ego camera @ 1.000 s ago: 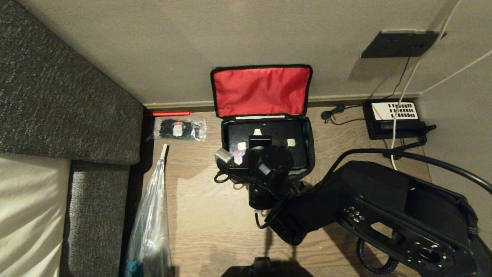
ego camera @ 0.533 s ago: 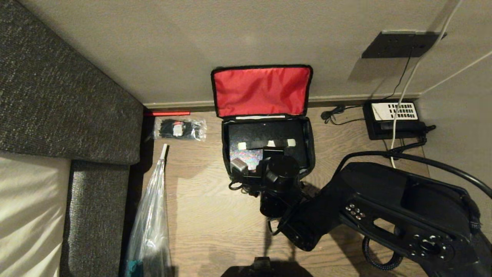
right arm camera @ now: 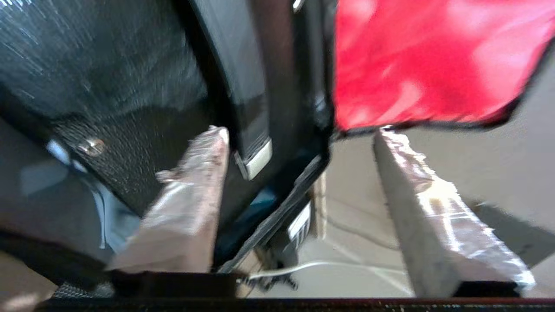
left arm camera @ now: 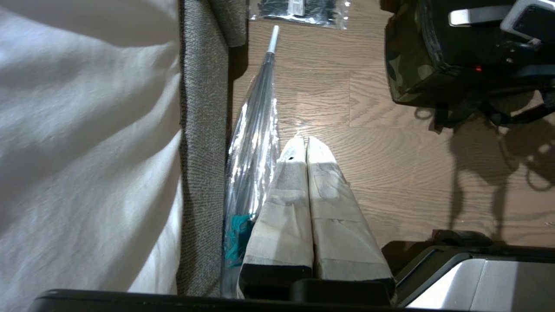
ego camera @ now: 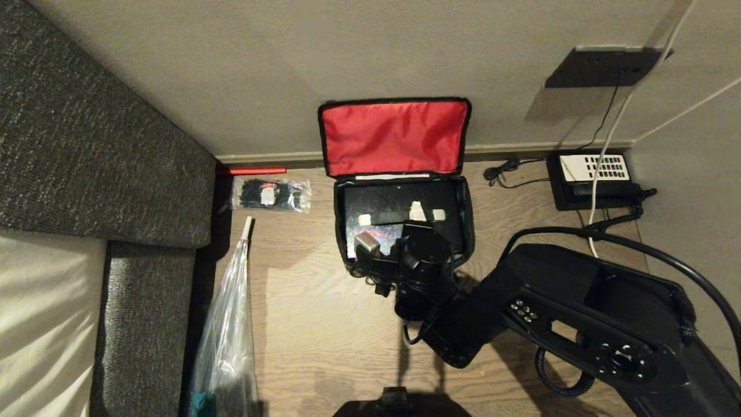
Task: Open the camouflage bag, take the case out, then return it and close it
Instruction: Grip the handle
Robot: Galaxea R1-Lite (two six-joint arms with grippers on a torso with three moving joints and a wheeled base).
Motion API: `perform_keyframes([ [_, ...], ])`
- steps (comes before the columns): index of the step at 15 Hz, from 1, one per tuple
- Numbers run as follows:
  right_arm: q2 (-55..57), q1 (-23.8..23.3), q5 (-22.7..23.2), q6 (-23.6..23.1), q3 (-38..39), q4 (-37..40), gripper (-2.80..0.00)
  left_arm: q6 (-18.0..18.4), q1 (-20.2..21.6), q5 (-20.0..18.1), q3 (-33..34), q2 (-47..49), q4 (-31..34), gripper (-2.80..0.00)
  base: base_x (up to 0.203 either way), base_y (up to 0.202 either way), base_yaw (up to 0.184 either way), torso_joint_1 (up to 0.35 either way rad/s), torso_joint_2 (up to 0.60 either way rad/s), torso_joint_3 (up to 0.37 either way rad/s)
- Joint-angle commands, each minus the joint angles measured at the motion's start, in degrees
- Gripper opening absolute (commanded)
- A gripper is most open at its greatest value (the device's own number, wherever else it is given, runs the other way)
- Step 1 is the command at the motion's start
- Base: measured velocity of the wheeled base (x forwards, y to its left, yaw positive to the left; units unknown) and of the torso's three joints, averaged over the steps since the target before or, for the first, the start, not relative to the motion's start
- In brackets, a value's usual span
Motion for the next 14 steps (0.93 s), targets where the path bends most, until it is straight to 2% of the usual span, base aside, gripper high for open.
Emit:
perform_keyframes([
  [1, 1.2, 0.0, -0.3, -0.7, -4.8, 0.5, 0.0, -0.1, 0.0, 0.0, 0.2, -0.1, 0.0, -2.8, 0.0, 0.0, 0.0, 0.0, 0.0, 0.0],
  [3, 3.4, 0.0, -0.3, -1.4, -10.9, 1.8, 0.0, 0.0, 0.0, 0.0, 0.2, -0.1, 0.0, -2.8, 0.0, 0.0, 0.0, 0.0, 0.0, 0.0],
  [10, 9.8, -1.0, 0.1, -2.8, -15.1, 3.5, 0.0, -0.1, 0.0, 0.0, 0.2, -0.1, 0.0, -2.8, 0.0, 0.0, 0.0, 0.0, 0.0, 0.0],
  [13, 12.4, -1.5, 1.4, -3.3, -16.3, 2.2, 0.0, 0.0, 0.0, 0.0, 0.2, -0.1, 0.0, -2.8, 0.0, 0.0, 0.0, 0.0, 0.0, 0.0],
  [14, 13.4, -2.0, 3.1, -3.8, -16.8, 2.1, 0.0, 0.0, 0.0, 0.0, 0.2, -0.1, 0.0, -2.8, 0.0, 0.0, 0.0, 0.0, 0.0, 0.0],
])
